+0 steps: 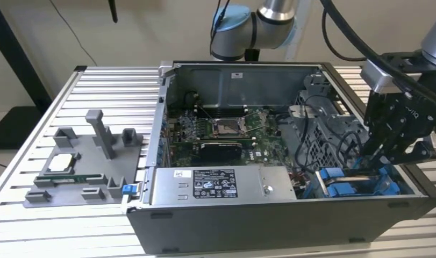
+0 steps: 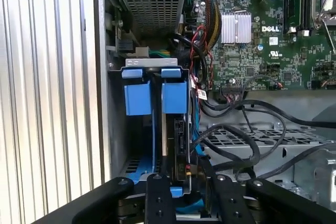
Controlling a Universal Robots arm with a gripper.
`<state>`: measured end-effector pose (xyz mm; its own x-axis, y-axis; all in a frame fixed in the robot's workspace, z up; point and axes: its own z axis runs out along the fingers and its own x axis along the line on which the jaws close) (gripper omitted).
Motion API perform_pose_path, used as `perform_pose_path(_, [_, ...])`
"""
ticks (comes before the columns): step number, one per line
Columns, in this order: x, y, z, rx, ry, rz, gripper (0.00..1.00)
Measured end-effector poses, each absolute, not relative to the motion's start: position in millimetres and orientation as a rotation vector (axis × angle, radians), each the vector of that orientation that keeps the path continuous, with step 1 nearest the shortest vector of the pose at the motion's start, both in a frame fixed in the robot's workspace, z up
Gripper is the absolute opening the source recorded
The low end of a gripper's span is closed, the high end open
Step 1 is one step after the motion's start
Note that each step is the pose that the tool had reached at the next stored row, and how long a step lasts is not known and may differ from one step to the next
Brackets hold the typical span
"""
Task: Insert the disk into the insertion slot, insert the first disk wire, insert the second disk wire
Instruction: 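Insert the second disk wire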
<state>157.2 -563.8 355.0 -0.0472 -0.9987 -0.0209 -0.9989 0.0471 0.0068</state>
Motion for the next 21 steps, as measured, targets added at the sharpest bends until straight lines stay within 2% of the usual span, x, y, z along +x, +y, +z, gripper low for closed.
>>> perform_pose_path(8, [157, -549, 359, -2.161, 2.266, 0.029, 1.0])
perform_pose_path(15, [158, -548, 384, -2.162, 2.266, 0.031, 1.0])
perform_pose_path(21, [176, -548, 385, -2.161, 2.265, 0.037, 1.0])
